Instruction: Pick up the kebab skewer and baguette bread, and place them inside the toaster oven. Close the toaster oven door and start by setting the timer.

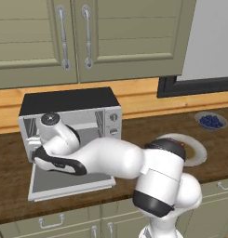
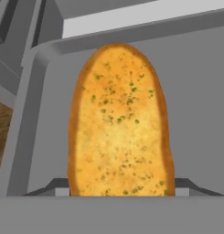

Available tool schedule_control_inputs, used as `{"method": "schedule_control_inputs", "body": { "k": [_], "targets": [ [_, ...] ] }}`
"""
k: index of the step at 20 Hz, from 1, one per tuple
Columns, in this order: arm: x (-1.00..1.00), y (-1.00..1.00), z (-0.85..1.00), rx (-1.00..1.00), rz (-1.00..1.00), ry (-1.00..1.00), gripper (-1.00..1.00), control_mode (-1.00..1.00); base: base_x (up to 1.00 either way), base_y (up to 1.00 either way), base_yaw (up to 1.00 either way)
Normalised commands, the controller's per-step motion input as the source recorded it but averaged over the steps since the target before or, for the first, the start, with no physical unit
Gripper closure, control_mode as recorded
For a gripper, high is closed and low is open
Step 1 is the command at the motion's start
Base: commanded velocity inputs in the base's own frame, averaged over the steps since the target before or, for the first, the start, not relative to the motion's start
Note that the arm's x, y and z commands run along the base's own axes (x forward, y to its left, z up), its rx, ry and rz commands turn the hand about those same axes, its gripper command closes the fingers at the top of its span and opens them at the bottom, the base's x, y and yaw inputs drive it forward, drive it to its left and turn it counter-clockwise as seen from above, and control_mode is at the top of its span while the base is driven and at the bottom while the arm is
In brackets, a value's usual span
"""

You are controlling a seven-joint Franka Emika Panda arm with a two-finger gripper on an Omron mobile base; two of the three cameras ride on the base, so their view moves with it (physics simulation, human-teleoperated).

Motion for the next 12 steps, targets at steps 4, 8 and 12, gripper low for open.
{"method": "schedule_control_inputs", "body": {
  "k": [4, 8, 12],
  "targets": [
    [0.00, 0.00, -0.01, 0.00, 0.10, 0.06, 1.00, -1.00, 0.00, 0.00, 0.00],
    [0.00, 0.00, -0.01, 0.00, 0.13, 0.00, -1.00, -1.00, 0.00, 0.00, 0.00],
    [0.00, -0.02, -0.03, -0.02, 0.14, 0.00, -1.00, -1.00, 0.00, 0.00, 0.00]
  ]
}}
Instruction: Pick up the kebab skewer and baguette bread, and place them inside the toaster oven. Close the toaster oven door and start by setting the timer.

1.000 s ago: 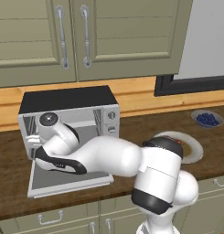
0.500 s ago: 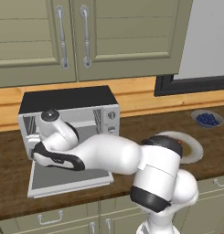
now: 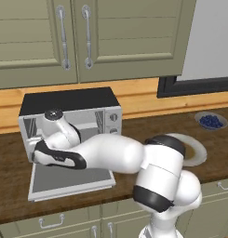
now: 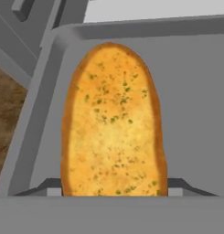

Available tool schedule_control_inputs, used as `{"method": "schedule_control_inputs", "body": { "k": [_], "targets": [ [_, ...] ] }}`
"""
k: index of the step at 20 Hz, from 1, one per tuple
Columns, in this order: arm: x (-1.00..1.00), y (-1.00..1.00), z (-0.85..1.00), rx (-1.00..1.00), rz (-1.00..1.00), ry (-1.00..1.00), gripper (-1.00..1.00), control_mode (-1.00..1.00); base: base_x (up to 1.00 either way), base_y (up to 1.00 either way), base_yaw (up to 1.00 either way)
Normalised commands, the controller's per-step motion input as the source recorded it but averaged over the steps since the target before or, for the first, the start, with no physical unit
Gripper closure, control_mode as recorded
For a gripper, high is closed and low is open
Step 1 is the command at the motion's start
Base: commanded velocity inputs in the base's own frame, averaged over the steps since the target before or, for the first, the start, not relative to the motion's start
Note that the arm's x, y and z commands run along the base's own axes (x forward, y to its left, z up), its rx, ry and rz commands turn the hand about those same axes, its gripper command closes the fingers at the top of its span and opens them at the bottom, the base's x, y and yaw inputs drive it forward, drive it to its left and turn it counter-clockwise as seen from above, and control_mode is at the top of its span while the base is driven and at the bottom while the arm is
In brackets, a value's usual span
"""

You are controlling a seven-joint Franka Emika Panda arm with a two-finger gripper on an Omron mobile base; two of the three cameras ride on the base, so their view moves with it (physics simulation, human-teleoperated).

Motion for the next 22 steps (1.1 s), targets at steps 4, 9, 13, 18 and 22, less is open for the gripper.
{"method": "schedule_control_inputs", "body": {
  "k": [4, 9, 13, 18, 22],
  "targets": [
    [0.00, -0.22, -0.03, -0.02, 0.13, 0.00, -1.00, -1.00, 0.00, 0.00, 0.00],
    [0.01, -0.37, 0.09, 0.00, 0.06, 0.00, -1.00, -1.00, 0.00, 0.00, 0.00],
    [-0.09, -0.43, 0.42, 0.00, 0.02, 0.00, -1.00, -1.00, 0.00, 0.00, 0.00],
    [-0.84, -0.85, 0.39, 0.00, 0.00, 0.00, -1.00, -1.00, 0.00, 0.00, 0.00],
    [-0.77, -1.00, 0.20, -0.02, 0.00, 0.01, -1.00, -1.00, 0.00, 0.00, 0.00]
  ]
}}
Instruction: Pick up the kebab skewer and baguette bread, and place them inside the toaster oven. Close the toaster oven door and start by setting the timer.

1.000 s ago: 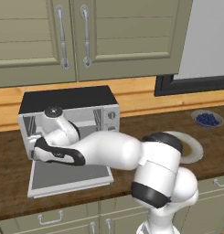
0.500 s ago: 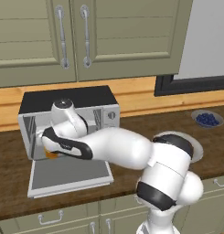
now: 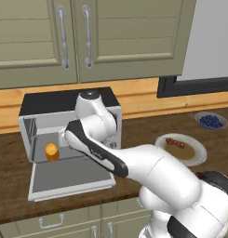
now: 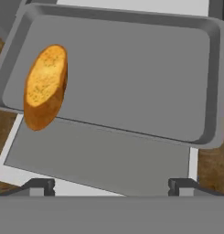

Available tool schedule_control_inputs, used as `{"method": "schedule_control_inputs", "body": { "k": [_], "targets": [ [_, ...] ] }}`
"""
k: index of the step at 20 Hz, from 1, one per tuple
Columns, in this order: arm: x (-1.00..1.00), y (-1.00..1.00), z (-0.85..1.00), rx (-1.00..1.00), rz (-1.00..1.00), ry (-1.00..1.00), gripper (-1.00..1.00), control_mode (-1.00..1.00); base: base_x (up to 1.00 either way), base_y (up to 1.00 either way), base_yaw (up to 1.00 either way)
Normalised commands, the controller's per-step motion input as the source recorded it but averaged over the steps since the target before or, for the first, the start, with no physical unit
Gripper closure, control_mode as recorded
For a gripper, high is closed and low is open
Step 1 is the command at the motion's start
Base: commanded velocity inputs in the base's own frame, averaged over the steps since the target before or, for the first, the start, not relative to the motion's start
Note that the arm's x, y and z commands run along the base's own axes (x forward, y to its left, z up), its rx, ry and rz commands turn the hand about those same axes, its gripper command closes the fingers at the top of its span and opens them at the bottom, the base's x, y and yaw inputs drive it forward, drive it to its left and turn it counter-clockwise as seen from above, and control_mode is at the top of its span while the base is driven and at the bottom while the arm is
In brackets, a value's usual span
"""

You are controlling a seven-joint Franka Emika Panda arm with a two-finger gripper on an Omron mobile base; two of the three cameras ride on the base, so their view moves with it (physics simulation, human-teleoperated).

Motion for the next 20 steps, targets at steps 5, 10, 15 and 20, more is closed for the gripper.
{"method": "schedule_control_inputs", "body": {
  "k": [5, 10, 15, 20],
  "targets": [
    [-0.65, -1.00, 0.03, -0.02, 0.04, 0.00, -1.00, -1.00, 0.00, 0.00, 0.00],
    [-0.35, -1.00, 0.00, -0.05, 0.10, 0.01, -1.00, -1.00, 0.00, 0.00, 0.00],
    [-0.05, -1.00, 0.00, -0.07, 0.04, 0.11, -1.00, -1.00, 0.00, 0.00, 0.00],
    [0.02, -1.00, 0.00, -0.10, 0.00, 0.06, -1.00, -1.00, 0.00, 0.00, 0.00]
  ]
}}
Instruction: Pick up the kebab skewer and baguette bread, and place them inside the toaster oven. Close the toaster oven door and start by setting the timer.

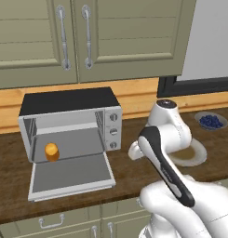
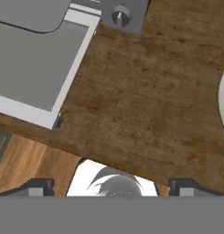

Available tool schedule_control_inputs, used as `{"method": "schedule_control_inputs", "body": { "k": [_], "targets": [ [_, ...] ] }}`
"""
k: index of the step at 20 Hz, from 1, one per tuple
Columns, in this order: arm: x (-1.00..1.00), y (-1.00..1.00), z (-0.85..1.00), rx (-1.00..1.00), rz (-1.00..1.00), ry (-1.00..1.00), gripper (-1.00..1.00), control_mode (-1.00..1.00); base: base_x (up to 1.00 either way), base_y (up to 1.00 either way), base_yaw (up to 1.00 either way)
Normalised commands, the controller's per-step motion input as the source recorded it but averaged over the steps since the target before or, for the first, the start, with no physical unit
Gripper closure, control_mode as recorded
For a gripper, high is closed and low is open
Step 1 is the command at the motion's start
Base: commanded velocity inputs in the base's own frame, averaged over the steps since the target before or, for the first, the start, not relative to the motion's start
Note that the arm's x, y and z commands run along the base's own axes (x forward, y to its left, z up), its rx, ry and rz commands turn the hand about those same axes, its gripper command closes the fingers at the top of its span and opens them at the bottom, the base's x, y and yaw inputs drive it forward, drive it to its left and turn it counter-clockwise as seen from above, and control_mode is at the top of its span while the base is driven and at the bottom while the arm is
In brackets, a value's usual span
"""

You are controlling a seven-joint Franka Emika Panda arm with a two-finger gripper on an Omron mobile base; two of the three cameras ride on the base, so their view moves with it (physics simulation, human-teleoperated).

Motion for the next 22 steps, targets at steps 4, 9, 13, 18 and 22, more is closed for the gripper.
{"method": "schedule_control_inputs", "body": {
  "k": [4, 9, 13, 18, 22],
  "targets": [
    [0.32, -1.00, 0.00, -0.13, 0.00, 0.05, -1.00, -1.00, 0.00, 0.00, 0.00],
    [0.58, -1.00, 0.00, -0.08, 0.00, 0.09, -1.00, -1.00, 0.00, 0.00, 0.00],
    [0.71, -1.00, 0.00, -0.09, 0.00, 0.07, -1.00, -1.00, 0.00, 0.00, 0.00],
    [0.80, -1.00, -0.08, -0.08, 0.00, 0.11, -1.00, -1.00, 0.00, 0.00, 0.00],
    [0.47, -0.96, -0.24, -0.03, 0.05, 0.04, -1.00, -1.00, 0.00, 0.00, 0.00]
  ]
}}
